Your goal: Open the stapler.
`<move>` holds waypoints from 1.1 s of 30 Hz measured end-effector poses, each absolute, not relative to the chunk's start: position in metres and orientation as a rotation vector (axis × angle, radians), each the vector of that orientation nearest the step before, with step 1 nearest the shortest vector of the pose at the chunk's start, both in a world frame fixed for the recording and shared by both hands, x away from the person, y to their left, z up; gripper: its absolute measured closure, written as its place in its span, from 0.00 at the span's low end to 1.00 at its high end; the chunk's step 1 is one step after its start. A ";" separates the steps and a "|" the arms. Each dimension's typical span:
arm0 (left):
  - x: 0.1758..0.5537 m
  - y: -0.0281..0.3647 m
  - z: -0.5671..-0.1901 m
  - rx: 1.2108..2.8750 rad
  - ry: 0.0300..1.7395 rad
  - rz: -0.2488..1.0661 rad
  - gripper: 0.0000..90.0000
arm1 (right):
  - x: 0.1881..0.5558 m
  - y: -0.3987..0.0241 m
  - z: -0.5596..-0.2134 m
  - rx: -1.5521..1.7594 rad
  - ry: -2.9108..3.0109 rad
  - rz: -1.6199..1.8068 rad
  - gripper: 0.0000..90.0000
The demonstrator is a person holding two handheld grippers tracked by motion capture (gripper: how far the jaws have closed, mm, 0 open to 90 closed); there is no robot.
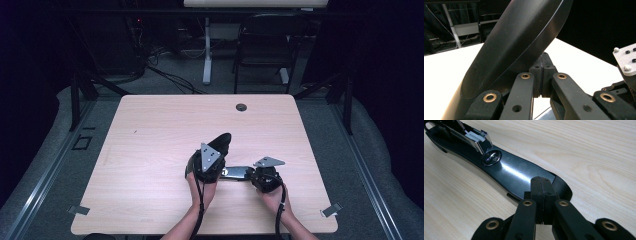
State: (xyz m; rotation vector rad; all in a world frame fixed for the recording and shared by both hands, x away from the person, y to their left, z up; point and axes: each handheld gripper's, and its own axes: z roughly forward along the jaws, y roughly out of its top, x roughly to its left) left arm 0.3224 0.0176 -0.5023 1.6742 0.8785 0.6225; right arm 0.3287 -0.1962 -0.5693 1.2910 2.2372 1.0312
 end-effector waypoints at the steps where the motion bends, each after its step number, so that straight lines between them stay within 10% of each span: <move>1: 0.322 0.018 -0.502 1.672 0.882 0.623 1.00 | 0.329 -0.196 -0.569 1.290 2.238 1.031 1.00; 33: 0.322 0.051 -0.488 1.618 0.910 0.694 1.00 | 0.330 -0.197 -0.569 1.297 2.250 1.037 1.00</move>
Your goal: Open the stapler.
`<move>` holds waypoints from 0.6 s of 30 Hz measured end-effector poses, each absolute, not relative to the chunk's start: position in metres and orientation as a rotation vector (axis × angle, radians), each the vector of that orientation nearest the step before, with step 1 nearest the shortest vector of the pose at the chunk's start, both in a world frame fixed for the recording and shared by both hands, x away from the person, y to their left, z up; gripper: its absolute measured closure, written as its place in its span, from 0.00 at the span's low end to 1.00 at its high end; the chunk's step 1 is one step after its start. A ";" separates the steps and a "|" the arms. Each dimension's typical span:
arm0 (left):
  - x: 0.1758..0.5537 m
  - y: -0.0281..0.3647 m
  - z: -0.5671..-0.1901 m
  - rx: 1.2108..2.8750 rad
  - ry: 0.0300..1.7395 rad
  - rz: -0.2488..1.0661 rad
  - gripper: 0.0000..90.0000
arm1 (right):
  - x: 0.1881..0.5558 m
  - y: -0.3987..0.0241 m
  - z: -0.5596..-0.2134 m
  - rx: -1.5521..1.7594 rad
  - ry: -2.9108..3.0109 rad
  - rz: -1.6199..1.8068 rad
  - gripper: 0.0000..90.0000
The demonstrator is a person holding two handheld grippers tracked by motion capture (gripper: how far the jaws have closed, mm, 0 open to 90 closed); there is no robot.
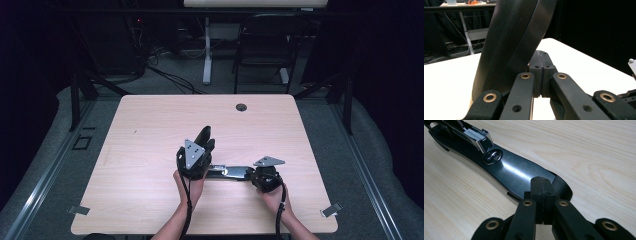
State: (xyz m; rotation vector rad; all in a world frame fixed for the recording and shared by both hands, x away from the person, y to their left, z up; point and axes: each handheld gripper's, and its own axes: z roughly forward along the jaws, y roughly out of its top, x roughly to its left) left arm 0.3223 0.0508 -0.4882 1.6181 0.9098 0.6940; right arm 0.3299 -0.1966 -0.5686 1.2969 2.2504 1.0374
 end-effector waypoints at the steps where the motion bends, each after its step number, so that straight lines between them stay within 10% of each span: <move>1: 0.322 0.052 -0.488 1.615 0.912 0.694 1.00 | 0.330 -0.197 -0.569 1.299 2.248 1.042 1.00; 18: 0.322 0.080 -0.489 1.570 0.963 0.708 1.00 | 0.330 -0.197 -0.568 1.291 2.253 1.031 1.00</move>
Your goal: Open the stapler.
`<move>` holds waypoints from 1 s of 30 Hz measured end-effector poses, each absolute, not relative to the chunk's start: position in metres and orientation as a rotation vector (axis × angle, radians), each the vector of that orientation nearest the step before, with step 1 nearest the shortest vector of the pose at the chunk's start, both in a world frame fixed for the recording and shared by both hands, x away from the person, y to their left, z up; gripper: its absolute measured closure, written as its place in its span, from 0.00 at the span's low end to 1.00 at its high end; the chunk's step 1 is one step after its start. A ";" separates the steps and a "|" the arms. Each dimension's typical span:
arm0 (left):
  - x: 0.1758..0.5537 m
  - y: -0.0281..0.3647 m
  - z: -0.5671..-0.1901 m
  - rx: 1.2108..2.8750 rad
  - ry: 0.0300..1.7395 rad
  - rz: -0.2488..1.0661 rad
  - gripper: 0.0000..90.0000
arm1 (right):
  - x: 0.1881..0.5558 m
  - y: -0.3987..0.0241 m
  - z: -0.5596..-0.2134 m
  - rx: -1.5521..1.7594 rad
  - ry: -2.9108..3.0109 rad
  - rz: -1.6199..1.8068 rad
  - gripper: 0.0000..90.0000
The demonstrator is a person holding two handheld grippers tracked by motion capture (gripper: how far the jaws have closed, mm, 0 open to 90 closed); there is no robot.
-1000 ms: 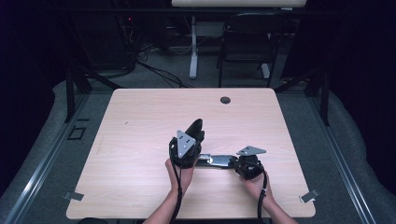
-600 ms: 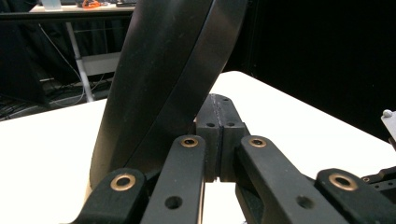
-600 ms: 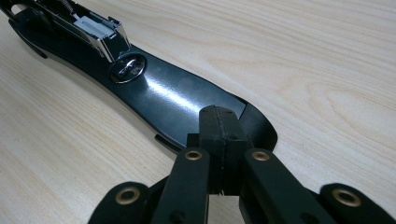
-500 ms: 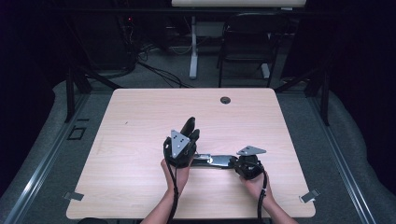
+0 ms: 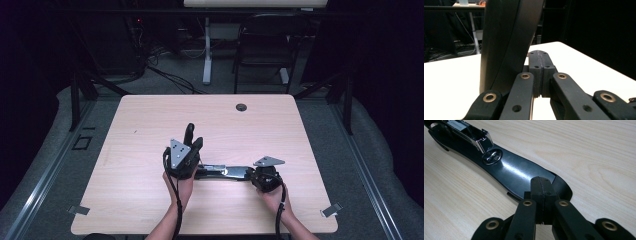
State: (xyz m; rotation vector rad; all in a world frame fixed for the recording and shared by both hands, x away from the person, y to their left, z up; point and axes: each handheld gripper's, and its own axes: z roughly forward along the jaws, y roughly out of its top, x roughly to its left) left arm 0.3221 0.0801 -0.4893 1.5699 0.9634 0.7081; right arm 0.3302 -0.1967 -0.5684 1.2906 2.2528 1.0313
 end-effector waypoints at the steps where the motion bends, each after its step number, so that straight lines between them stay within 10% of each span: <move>1: 0.322 0.081 -0.490 1.573 0.964 0.709 1.00 | 0.330 -0.196 -0.568 1.295 2.252 1.025 1.00; 30: 0.317 0.097 -0.495 1.563 0.995 0.776 1.00 | 0.330 -0.196 -0.568 1.289 2.253 1.019 1.00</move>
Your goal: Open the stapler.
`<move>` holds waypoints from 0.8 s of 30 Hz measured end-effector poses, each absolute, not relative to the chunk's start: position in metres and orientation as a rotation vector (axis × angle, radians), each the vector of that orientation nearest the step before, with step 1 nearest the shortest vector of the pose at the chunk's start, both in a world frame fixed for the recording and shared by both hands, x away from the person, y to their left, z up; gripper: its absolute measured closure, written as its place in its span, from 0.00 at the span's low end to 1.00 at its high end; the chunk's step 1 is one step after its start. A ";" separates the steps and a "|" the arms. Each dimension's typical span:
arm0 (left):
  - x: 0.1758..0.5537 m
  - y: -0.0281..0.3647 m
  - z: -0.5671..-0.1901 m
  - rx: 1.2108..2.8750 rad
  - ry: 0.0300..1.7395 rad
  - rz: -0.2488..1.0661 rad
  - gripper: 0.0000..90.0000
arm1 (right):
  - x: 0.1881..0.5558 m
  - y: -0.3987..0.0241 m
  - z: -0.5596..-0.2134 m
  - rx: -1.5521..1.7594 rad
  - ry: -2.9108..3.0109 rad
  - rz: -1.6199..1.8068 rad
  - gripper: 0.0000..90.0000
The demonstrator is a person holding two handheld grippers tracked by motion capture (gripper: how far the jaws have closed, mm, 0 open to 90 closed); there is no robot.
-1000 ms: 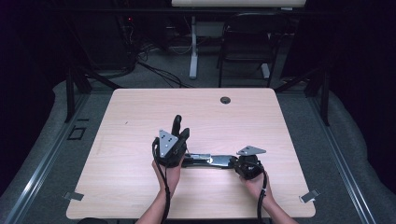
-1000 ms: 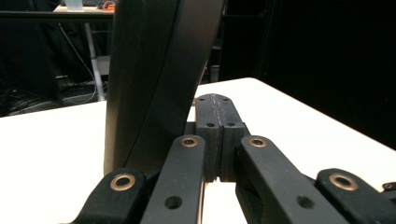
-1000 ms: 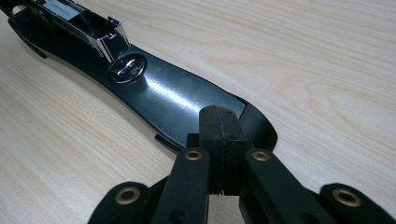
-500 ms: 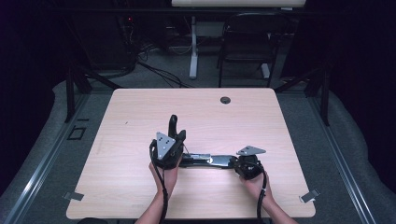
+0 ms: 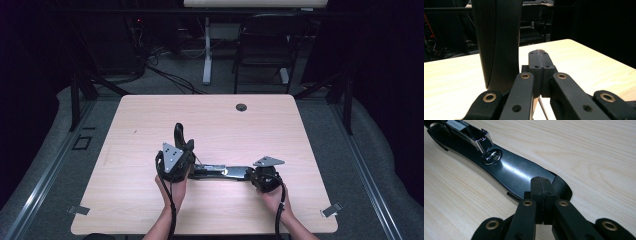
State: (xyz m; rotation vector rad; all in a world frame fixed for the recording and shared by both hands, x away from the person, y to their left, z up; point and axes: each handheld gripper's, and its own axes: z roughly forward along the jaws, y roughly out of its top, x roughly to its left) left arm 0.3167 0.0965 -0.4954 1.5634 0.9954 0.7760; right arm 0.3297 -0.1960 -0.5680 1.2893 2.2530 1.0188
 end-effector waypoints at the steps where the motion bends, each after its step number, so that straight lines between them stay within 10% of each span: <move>1: 0.316 0.097 -0.495 1.563 0.995 0.777 1.00 | 0.330 -0.196 -0.568 1.291 2.252 1.021 1.00; 24: 0.310 0.111 -0.496 1.543 1.013 0.829 1.00 | 0.330 -0.195 -0.568 1.292 2.246 1.016 1.00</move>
